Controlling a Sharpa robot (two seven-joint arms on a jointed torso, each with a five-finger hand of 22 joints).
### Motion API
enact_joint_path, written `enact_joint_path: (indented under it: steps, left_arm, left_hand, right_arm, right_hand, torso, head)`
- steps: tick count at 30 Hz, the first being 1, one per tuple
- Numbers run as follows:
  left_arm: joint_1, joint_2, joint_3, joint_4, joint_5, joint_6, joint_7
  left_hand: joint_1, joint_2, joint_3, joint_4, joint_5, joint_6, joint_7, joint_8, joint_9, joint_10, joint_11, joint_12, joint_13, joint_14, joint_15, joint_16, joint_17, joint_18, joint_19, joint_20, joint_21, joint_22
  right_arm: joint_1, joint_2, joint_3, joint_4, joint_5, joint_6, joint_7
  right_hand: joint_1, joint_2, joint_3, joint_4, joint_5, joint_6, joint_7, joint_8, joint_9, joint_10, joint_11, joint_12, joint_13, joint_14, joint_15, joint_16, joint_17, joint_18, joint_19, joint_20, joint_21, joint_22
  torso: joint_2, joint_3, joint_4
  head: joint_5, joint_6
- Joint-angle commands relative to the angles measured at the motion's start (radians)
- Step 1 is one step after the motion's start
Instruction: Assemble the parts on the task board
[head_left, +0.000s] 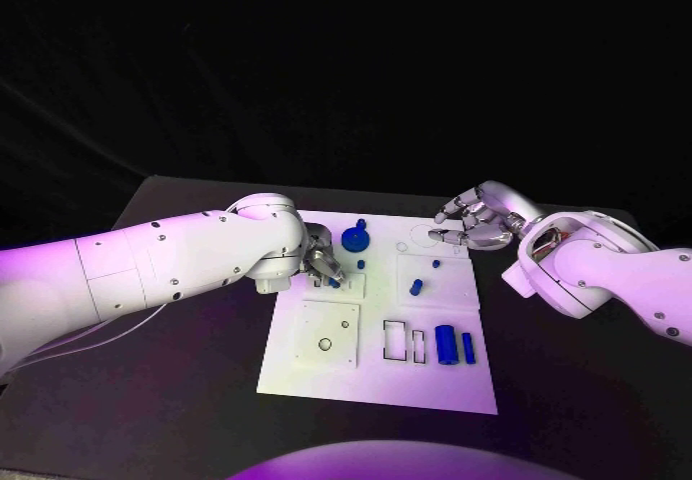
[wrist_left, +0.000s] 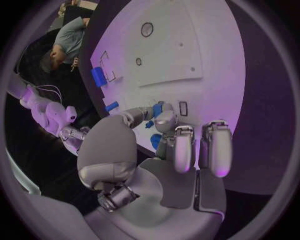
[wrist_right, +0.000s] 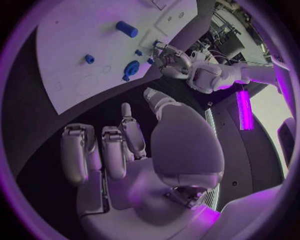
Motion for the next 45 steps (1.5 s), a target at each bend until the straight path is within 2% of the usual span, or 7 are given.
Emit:
enact_joint_path:
  steps: [1, 7, 22, 45]
  left_arm:
    - [-0.005, 0.0, -0.004, -0.004, 0.005, 0.033, -0.018]
    - [-0.005, 0.004, -0.004, -0.006, 0.01, 0.051, -0.02]
    - [-0.005, 0.009, -0.004, -0.016, 0.021, 0.076, -0.029]
    - [-0.004, 0.01, -0.004, -0.026, 0.026, 0.085, -0.034]
  left_hand:
    - [0.007, 0.015, 0.131, -0.133, 0.006, 0.027, -0.028, 0.007, 0.0, 0.007, -0.003, 0.003, 0.0, 0.104, -0.009, 0.004, 0.263, -0.014, 0.038, -0.006, 0.005, 0.195]
    - [0.005, 0.012, 0.129, -0.134, 0.006, 0.029, -0.028, 0.009, -0.001, 0.008, -0.003, 0.004, 0.0, 0.104, -0.009, 0.004, 0.263, -0.015, 0.038, -0.006, 0.004, 0.195]
    - [-0.025, 0.009, 0.112, -0.118, -0.042, 0.042, -0.034, 0.025, -0.012, 0.015, -0.006, 0.006, -0.005, 0.104, -0.01, 0.004, 0.263, -0.015, 0.038, -0.004, 0.004, 0.197]
    - [-0.076, 0.001, 0.08, -0.08, -0.054, 0.053, -0.041, 0.032, -0.03, 0.021, -0.01, 0.016, -0.002, 0.104, -0.012, 0.004, 0.263, -0.017, 0.044, -0.005, 0.008, 0.204]
  right_arm:
    - [-0.001, 0.0, 0.0, 0.0, -0.002, 0.013, 0.002]
    - [-0.001, 0.0, 0.0, 0.0, -0.002, 0.013, 0.002]
    - [-0.001, 0.0, 0.0, 0.001, -0.002, 0.012, 0.002]
    - [-0.001, -0.001, 0.0, -0.001, -0.002, 0.011, 0.003]
  right_hand:
    - [-0.006, 0.005, 0.001, 0.004, 0.007, -0.004, 0.0, 0.005, 0.001, 0.001, -0.005, -0.002, 0.018, 0.098, -0.008, -0.002, 0.247, 0.014, 0.038, -0.005, -0.003, 0.211]
    - [-0.006, 0.005, 0.001, 0.004, 0.007, -0.004, 0.0, 0.005, 0.001, 0.001, -0.005, -0.002, 0.018, 0.098, -0.008, -0.002, 0.247, 0.014, 0.038, -0.005, -0.003, 0.211]
    - [-0.006, 0.005, 0.001, 0.004, 0.007, -0.004, 0.0, 0.005, 0.001, 0.001, -0.005, -0.002, 0.018, 0.098, -0.008, -0.002, 0.247, 0.014, 0.038, -0.005, -0.003, 0.211]
    - [-0.006, 0.005, -0.001, 0.008, 0.008, -0.005, -0.001, 0.007, 0.005, 0.0, -0.005, -0.004, 0.016, 0.097, -0.008, -0.004, 0.243, 0.014, 0.037, -0.006, -0.006, 0.21]
  torso:
    - [0.0, 0.0005, 0.0001]
    - [0.0, 0.0009, 0.0006]
    - [0.0, 0.0015, -0.0007]
    - [0.0, 0.0009, -0.0002]
  head:
    - [0.0, -0.001]
    - [0.001, -0.002]
    - [0.0, -0.006]
    - [-0.002, -0.01]
